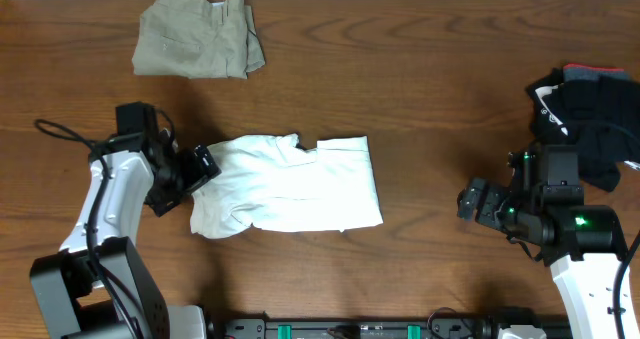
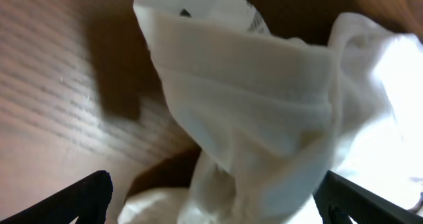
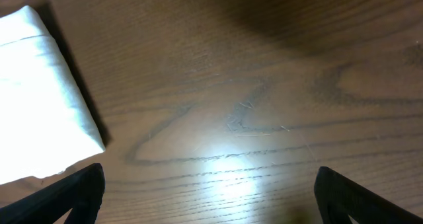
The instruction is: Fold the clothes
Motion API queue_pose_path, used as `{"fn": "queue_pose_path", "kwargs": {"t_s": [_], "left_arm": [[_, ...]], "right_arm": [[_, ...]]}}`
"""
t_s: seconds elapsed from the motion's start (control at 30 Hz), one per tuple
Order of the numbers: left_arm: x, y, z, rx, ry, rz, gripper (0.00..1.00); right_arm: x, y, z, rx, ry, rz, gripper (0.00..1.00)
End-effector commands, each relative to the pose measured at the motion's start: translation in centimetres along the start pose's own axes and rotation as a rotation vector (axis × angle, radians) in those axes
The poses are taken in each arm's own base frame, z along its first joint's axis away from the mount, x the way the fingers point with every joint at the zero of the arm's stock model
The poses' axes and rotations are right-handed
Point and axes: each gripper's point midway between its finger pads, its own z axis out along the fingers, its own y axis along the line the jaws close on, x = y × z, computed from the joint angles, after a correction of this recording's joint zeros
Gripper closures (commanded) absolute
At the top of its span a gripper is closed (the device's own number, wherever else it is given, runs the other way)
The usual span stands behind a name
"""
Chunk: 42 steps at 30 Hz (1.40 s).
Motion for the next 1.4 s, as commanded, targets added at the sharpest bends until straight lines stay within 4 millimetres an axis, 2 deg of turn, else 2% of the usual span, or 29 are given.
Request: {"fn": "queue_pose_path", "kwargs": {"t_s": [0.0, 0.3, 0.47, 0.6, 0.77, 0.97, 1.1, 1.3, 1.37], "left_arm": [[1.5, 0.3, 1.3, 0.061, 0.055, 0.003, 0.02], [3.5, 0.9, 3.6, 0.096, 0.077, -0.004, 0.02], [4.6, -0.4, 4.4, 0.202, 0.095, 0.000, 0.02], [5.1, -0.3, 4.8, 0.211, 0.102, -0.002, 0.01], [5.8, -0.6, 5.2, 0.236, 0.127, -0.008, 0.19], [5.7, -1.6, 5.9, 0.307, 0.149, -0.010, 0.24], [6.2, -1.3, 6.8, 0.298, 0.183, -0.024, 0.40], [6.4, -1.1, 7.1, 0.293, 0.197, -0.031, 0.85], [6.3, -1.2, 7.0, 0.294, 0.194, -0.029, 0.94]], "right_arm": [[-0.4, 0.2, -0.4, 0.003, -0.016, -0.028, 0.01], [-0.4, 0.2, -0.4, 0.003, -0.017, -0.027, 0.01], [-0.4, 0.2, -0.4, 0.003, -0.016, -0.027, 0.01], [-0.3, 0.3, -0.4, -0.003, -0.012, -0.028, 0.01], [-0.3, 0.3, -0.4, -0.003, -0.013, -0.027, 0.01], [-0.3, 0.3, -0.4, -0.002, -0.009, -0.027, 0.01], [-0.2, 0.2, -0.4, 0.000, -0.006, -0.027, 0.01], [-0.2, 0.3, -0.4, 0.000, -0.007, -0.027, 0.01], [-0.2, 0.3, -0.4, 0.000, -0.007, -0.027, 0.01]]}}
